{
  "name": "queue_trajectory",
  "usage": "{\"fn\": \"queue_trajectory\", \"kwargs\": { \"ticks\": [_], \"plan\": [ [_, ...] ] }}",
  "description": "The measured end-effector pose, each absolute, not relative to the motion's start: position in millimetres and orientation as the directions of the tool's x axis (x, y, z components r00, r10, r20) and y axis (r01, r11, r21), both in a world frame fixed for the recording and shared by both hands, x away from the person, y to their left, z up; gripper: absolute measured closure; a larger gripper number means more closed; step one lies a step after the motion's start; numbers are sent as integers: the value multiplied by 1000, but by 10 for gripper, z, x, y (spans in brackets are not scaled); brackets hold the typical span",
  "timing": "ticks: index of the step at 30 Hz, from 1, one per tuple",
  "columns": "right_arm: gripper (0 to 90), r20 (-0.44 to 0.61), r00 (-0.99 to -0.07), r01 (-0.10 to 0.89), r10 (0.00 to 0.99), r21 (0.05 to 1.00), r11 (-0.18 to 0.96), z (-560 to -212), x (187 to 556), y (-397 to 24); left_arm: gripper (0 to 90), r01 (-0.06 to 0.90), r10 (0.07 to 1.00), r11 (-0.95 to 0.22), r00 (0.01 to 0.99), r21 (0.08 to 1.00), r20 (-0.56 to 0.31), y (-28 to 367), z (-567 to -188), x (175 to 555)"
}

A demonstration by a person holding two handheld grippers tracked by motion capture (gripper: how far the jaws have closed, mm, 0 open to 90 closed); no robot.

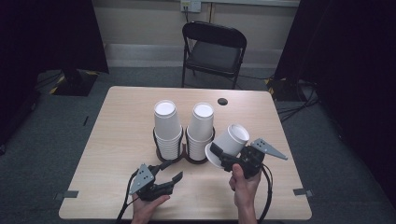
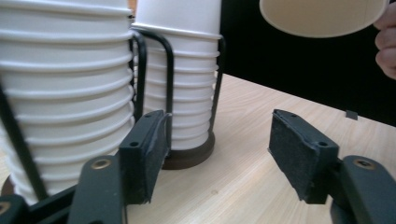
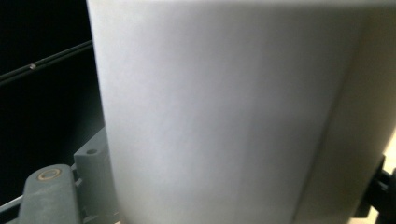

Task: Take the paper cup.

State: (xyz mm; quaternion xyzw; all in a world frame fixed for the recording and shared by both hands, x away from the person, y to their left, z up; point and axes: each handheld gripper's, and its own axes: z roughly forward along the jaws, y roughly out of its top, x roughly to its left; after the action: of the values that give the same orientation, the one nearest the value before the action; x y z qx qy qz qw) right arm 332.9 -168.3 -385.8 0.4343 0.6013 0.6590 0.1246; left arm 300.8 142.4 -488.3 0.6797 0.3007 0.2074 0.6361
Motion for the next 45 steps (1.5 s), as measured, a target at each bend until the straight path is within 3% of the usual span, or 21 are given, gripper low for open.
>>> {"fn": "queue_trajectory", "kwargs": {
  "ticks": [10,20,29,41,42,45],
  "plan": [
    [154,481,-616,415,624,871,-262,-4121,3165,-1513,538,67,616,54,783,996,-86,1267,-4885,2983],
    [153,523,-621,459,584,847,-270,-4268,3067,-1386,507,37,588,92,805,995,-84,1161,-4898,3002],
    [153,570,-627,522,531,813,-257,-4384,3053,-1238,542,-25,592,88,805,996,-32,1031,-4861,2980],
    [150,633,-629,601,452,764,-235,-4462,3081,-1101,642,-78,665,70,747,995,12,942,-4830,2952],
    [143,636,-628,603,449,762,-236,-4468,3080,-1092,719,-85,683,38,730,996,36,955,-4823,2942],
    [135,645,-625,605,439,756,-249,-4468,3085,-1104,784,-84,688,16,724,996,50,963,-4820,2936]
  ]
}}
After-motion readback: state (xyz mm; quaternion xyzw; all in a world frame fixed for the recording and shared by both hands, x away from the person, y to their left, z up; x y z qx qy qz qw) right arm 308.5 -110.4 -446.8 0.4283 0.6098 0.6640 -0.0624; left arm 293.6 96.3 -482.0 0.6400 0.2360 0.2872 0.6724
